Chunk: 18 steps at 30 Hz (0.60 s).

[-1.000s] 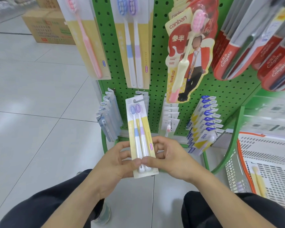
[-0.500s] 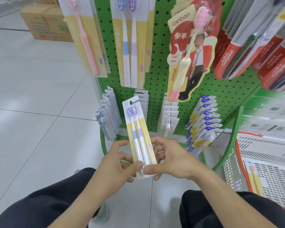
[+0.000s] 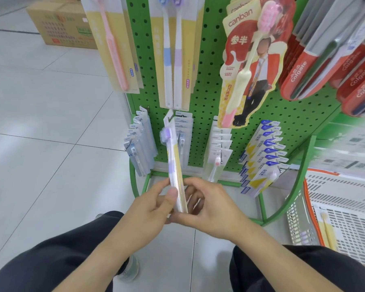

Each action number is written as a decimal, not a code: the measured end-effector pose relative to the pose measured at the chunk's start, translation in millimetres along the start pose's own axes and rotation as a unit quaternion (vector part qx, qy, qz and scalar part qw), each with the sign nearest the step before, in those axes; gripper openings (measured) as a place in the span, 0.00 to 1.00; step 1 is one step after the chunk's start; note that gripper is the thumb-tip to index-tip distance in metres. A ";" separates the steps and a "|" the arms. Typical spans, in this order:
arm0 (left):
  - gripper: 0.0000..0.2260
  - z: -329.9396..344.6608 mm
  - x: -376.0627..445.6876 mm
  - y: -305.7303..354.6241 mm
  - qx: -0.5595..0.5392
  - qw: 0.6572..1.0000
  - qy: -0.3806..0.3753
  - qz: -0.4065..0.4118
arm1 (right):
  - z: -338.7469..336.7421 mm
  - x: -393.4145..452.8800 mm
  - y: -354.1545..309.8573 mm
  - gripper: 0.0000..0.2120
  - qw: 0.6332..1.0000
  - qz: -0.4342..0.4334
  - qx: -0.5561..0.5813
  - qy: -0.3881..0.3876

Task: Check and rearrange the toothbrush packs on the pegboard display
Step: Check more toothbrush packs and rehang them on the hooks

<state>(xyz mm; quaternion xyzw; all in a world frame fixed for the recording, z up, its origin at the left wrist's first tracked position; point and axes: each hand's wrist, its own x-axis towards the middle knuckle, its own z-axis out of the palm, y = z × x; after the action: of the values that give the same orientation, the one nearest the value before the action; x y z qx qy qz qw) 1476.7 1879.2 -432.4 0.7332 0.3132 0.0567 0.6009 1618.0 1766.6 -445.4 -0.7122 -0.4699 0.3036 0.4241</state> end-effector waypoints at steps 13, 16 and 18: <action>0.17 -2.5 -2.5 5.2 -0.146 0.985 0.002 -0.094 | -4.3 3.1 4.0 0.37 0.998 0.030 -0.006 -0.060; 0.15 -4.0 -2.3 1.9 -0.107 0.990 -0.016 -0.095 | -9.9 7.1 2.7 0.48 0.997 0.059 0.006 -0.049; 0.12 -5.8 -1.2 -1.5 -0.031 0.997 -0.013 -0.073 | -12.8 7.9 1.3 0.51 0.995 0.080 0.030 -0.044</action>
<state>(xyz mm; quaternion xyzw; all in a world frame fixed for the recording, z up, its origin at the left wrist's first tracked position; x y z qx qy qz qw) 1472.5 1883.6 -431.9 0.6902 0.3561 0.0123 0.6298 1632.1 1769.6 -441.0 -0.7206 -0.4197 0.3815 0.3988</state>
